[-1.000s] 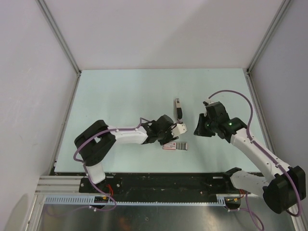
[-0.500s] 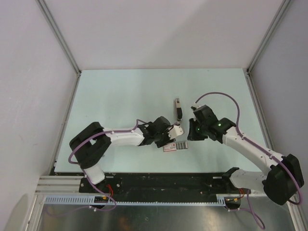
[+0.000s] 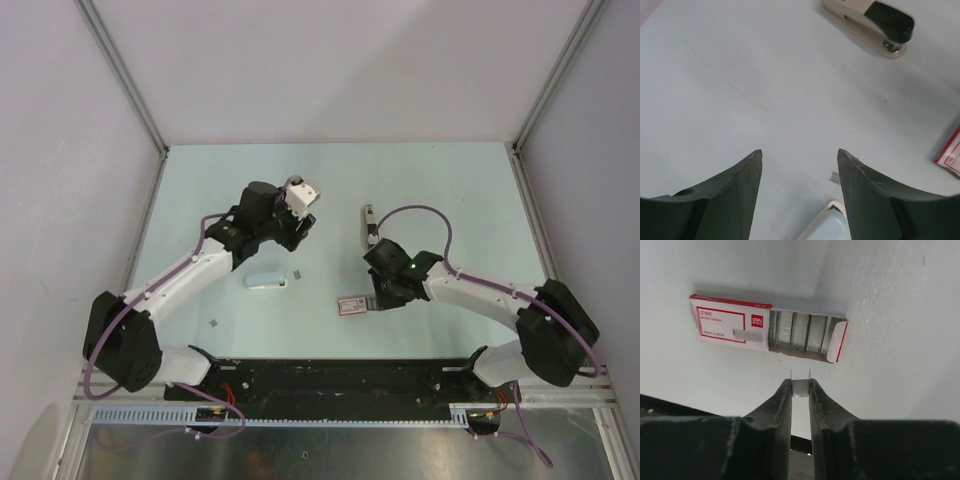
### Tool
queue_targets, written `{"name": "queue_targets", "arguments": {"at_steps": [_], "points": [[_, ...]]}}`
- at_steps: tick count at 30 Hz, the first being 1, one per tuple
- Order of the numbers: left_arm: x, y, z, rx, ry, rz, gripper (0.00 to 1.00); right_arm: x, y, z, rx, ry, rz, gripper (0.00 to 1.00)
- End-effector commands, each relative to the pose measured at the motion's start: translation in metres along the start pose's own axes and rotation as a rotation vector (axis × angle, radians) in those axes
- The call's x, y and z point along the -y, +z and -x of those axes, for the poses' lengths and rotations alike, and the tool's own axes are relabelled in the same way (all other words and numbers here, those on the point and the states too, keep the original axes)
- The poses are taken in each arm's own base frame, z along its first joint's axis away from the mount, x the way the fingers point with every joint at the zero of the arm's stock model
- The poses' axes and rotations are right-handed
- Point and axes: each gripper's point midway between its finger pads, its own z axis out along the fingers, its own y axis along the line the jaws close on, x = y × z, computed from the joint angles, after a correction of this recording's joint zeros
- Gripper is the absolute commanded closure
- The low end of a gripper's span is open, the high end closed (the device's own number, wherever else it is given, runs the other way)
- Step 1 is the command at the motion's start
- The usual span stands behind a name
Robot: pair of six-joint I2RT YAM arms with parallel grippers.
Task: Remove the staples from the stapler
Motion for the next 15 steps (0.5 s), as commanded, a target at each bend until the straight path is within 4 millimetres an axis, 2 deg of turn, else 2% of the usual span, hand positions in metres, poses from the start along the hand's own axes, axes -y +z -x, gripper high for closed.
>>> {"name": "queue_targets", "arguments": {"at_steps": [1,7,15], "points": [[0.015,-0.017,0.005,0.029,-0.021,-0.074,0.33,-0.012,0.01,0.015,0.031,0.019,-0.025,0.99],[0.022,-0.018,-0.005,0.017,-0.033,-0.099,0.33,-0.024,0.019,0.018,0.022,-0.006,-0.036,0.99],[0.022,-0.019,-0.005,0.02,-0.035,-0.098,0.33,-0.027,0.026,0.017,0.013,-0.012,-0.042,0.98]]}}
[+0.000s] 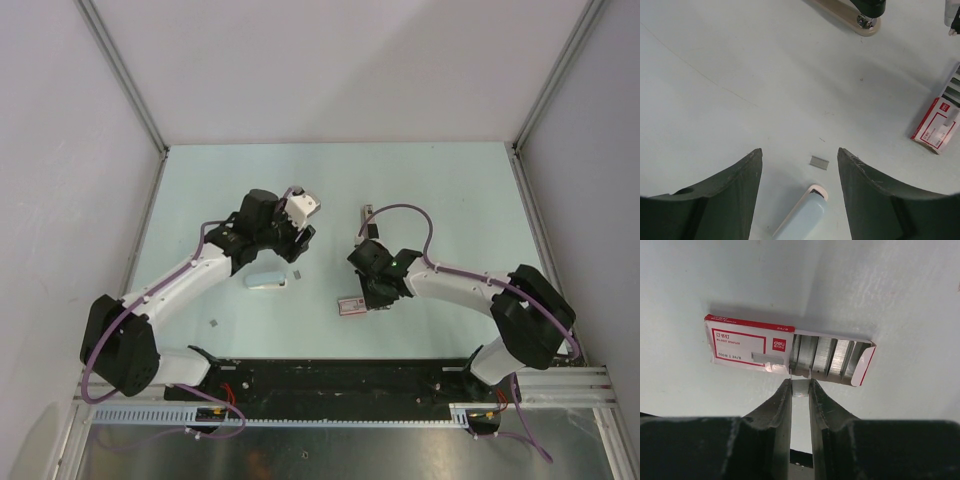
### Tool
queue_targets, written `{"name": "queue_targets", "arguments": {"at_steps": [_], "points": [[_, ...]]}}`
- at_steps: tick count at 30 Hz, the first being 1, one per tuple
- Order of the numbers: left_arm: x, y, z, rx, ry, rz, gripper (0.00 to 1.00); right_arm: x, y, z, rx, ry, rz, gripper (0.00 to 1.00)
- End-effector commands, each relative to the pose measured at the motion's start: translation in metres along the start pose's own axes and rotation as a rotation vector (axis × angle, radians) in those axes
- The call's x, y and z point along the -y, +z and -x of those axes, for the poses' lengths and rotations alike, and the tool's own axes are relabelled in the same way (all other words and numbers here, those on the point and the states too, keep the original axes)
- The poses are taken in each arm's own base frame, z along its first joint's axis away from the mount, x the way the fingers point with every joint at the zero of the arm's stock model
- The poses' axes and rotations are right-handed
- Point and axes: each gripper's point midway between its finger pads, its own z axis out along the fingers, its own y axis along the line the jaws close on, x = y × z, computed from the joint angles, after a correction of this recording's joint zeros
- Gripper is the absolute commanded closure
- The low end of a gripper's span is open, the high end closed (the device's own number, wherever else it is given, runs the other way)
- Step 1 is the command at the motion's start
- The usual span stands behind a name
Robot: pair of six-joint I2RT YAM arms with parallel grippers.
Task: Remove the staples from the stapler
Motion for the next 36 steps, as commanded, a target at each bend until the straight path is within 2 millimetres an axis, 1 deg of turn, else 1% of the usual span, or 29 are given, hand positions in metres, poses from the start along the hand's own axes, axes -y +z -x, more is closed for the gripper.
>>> {"name": "queue_targets", "arguments": {"at_steps": [1,26,36], "points": [[0.003,-0.0065,0.0097,0.041,-0.015,-0.015,0.33,-0.006,0.0001,0.0145,0.041,0.02,-0.007,0.98],[0.0053,-0.0074,0.0094,0.044,-0.015,-0.024,0.32,-0.0043,0.0064,0.0154,0.037,0.001,-0.013,0.95],[0.0055,-0.0086,0.0102,0.048,-0.015,-0.025,0.32,-0.0024,0.0067,0.0158,0.036,0.002,-0.019,0.89]]}}
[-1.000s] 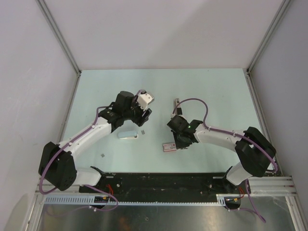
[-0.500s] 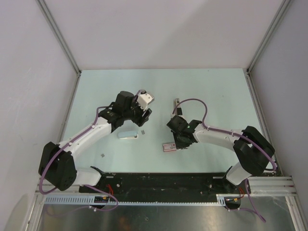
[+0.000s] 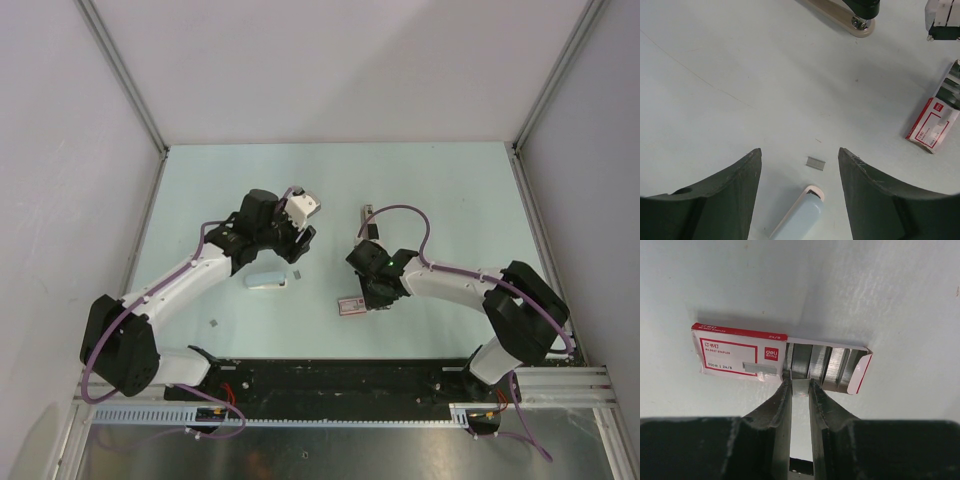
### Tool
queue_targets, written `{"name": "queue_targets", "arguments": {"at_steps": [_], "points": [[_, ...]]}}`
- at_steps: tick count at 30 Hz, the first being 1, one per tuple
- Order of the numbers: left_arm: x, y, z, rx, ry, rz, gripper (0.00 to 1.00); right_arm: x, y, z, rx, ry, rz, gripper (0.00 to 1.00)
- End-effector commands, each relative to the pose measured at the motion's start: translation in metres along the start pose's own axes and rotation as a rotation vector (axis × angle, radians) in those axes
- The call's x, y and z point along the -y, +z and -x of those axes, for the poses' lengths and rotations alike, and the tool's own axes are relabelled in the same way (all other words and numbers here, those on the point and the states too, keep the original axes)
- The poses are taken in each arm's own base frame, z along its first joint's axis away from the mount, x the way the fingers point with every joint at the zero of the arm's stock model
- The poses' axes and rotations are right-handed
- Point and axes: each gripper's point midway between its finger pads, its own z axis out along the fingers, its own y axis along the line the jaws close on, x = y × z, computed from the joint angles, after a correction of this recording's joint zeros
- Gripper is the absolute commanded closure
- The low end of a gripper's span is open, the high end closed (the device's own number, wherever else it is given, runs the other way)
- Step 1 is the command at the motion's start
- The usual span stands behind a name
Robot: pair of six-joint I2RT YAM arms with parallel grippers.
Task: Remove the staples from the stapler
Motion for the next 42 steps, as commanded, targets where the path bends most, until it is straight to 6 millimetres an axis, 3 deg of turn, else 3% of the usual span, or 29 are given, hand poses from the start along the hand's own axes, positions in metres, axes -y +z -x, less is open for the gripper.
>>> {"name": "queue_targets", "arguments": {"at_steps": [1,10,19,28,37,42], "points": [[0.002,-0.009,0.01,0.043,-0.009,-0.007,0.32,-0.006,-0.004,0.018,0.049,0.008,0.01,0.89],[0.003,-0.01,0.01,0.048,-0.009,-0.008,0.32,-0.003,-0.004,0.019,0.051,0.01,0.004,0.87],[0.003,-0.011,0.012,0.052,-0.007,-0.008,0.32,-0.002,-0.005,0.021,0.054,0.016,0.004,0.74],[0.003,-0.012,0.014,0.058,-0.007,-0.008,0.31,-0.003,-0.009,0.022,0.064,0.017,0.014,0.68],[0.003,-0.011,0.014,0.056,-0.003,-0.013,0.31,-0.011,-0.046,0.048,0.167,0.032,0.078,0.69],[0.005,0.003,0.0,0.007,0.044,-0.037,0.31,-0.009,-0.07,0.067,0.229,0.051,0.112,0.69]]}}
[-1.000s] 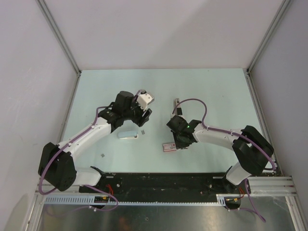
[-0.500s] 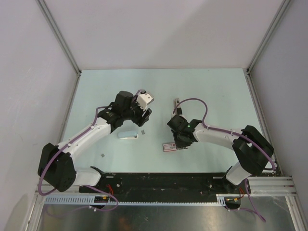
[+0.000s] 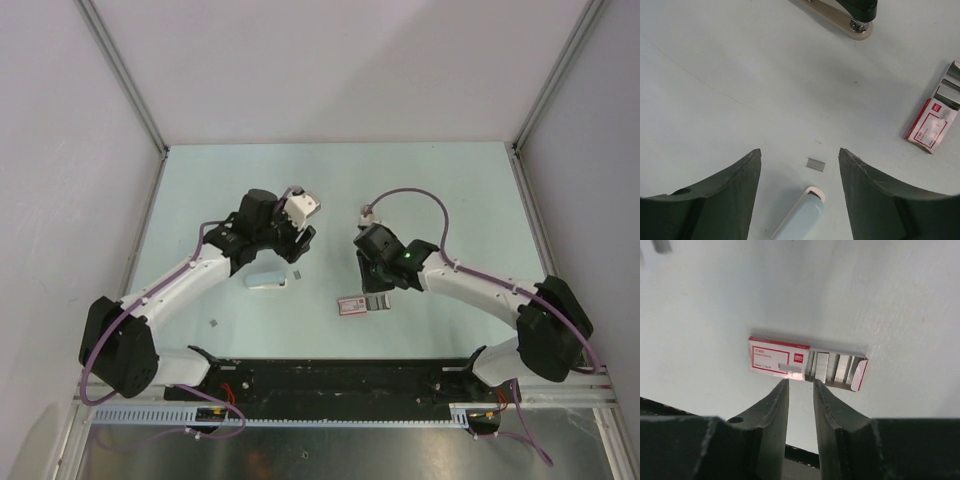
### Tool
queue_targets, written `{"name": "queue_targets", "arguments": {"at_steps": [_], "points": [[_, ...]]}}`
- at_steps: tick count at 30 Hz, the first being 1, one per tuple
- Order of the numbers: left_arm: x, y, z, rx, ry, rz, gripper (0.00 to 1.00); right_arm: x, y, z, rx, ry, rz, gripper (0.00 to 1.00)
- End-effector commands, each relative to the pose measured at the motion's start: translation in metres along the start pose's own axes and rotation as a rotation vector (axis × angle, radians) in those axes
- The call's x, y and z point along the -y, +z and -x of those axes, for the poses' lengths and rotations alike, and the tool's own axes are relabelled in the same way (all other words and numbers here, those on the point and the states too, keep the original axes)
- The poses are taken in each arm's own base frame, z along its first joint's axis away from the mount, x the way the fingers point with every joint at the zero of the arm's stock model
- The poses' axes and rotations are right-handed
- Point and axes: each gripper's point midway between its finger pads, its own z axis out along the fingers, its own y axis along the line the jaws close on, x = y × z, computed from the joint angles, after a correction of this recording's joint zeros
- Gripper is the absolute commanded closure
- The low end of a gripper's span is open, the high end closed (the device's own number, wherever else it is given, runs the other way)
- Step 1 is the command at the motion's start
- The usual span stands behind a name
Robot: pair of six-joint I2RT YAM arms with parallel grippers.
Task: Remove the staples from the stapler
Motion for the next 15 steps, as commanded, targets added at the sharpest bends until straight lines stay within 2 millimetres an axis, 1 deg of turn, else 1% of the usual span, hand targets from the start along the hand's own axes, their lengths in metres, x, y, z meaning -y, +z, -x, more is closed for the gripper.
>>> {"name": "queue_targets", "arguments": {"at_steps": [1,4,6,10,12,15], "points": [[0.006,0.011,-0.009,-0.024,0.06,-0.041,0.31,-0.003,-0.031,0.037,0.111,0.021,0.044,0.69],[0.01,0.026,-0.029,-0.105,0.146,-0.054,0.31,0.007,-0.043,0.048,0.149,0.047,0.054,0.68],[0.016,0.036,-0.046,-0.169,0.215,-0.077,0.31,0.015,-0.051,0.054,0.168,0.063,0.055,0.66],[0.023,0.049,-0.078,-0.291,0.337,-0.122,0.31,0.029,-0.065,0.062,0.204,0.077,0.05,0.56],[0.02,0.051,-0.088,-0.328,0.373,-0.123,0.32,0.034,-0.069,0.064,0.216,0.083,0.045,0.53],[0.015,0.052,-0.092,-0.351,0.388,-0.102,0.31,0.039,-0.072,0.065,0.222,0.089,0.044,0.51]]}}
